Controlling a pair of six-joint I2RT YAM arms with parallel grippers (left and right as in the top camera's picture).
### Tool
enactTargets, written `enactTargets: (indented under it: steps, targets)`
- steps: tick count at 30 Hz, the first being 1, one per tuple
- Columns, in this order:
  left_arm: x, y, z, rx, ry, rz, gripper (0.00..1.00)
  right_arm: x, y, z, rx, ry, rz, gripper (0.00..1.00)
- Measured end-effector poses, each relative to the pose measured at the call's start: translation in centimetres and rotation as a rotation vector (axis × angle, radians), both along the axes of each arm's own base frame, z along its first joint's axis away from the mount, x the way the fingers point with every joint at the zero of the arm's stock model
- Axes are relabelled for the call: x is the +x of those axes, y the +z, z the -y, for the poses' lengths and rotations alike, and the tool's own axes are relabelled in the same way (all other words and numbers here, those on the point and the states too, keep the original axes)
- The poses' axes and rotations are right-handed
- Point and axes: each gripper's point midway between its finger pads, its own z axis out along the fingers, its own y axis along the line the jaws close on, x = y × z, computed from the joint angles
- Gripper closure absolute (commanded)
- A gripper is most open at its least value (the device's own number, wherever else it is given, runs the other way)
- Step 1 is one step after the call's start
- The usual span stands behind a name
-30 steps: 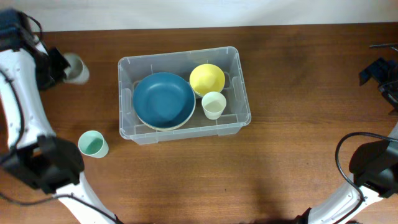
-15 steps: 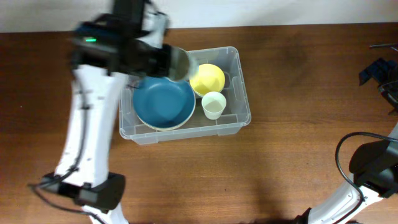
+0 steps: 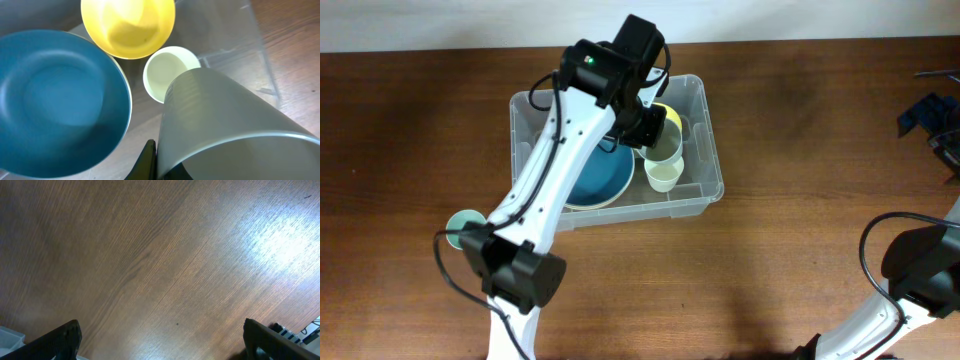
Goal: Pack container
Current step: 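Lower the grey-white cup into the white cup and release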
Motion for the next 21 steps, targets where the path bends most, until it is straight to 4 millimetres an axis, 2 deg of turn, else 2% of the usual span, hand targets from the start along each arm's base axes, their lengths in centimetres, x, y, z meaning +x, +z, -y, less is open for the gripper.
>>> enactTargets:
  steps: [8,15,21]
  targets:
    - [0.8,-3.7,0.4,0.041,0.001,-0.066,0.99,0.0,0.0,0.0,0.0,0.0,0.0,0.01]
    - [1.2,-5.7,0.6,0.06,0.001,-0.1,0.99,0.0,0.0,0.0,0.0,0.001,0.0,0.01]
    - [1.3,-6.1,0.7,0.061,0.001,-0.103,0.98,0.0,0.0,0.0,0.0,0.001,0.0,0.01]
